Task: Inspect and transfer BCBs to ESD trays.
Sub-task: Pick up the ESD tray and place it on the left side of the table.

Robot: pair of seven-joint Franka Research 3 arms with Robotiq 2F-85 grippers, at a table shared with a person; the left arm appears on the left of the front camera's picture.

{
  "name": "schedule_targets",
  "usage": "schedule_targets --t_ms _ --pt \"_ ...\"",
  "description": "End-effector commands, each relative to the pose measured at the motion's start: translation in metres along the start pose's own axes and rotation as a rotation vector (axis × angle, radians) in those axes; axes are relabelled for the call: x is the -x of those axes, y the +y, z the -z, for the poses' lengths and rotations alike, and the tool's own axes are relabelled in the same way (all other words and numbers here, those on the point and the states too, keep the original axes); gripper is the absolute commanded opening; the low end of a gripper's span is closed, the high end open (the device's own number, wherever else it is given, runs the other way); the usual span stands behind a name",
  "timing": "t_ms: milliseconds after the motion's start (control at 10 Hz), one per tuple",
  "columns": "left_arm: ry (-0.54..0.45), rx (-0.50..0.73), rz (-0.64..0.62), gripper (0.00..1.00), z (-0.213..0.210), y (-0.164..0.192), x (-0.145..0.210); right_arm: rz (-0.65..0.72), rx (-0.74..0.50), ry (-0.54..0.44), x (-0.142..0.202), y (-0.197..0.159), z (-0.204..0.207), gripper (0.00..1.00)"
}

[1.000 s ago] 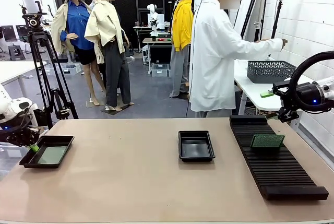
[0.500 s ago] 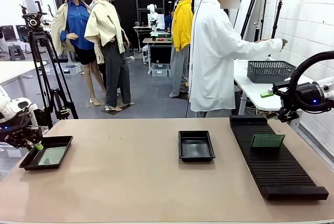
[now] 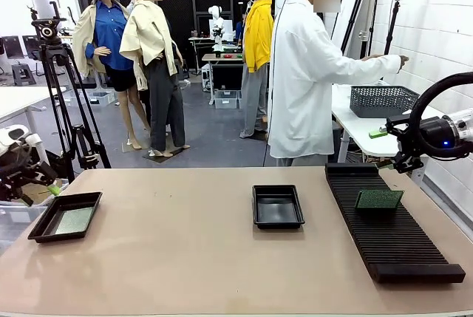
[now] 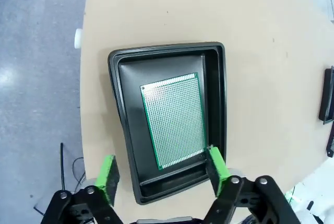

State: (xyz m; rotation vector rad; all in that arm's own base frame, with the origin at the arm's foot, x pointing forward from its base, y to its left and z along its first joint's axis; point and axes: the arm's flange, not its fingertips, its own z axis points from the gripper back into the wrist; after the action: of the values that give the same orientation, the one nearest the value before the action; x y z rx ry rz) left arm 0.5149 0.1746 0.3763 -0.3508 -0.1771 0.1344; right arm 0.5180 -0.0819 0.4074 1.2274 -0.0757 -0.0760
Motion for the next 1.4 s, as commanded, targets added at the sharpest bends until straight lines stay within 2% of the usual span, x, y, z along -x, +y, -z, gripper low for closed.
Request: schedule_targets --t_ms 0,1300 --pt "-0.018 0.035 0.015 1.0 -0.007 -0.0011 0.0112 -0.004 0.004 0.004 0.0004 0.0014 0.0008 1.0" --pt "-0.012 0.003 0.0 1.0 -0.0089 -0.0023 0.0048 -0.004 0.004 0.004 0.0004 0.0014 0.0008 1.0"
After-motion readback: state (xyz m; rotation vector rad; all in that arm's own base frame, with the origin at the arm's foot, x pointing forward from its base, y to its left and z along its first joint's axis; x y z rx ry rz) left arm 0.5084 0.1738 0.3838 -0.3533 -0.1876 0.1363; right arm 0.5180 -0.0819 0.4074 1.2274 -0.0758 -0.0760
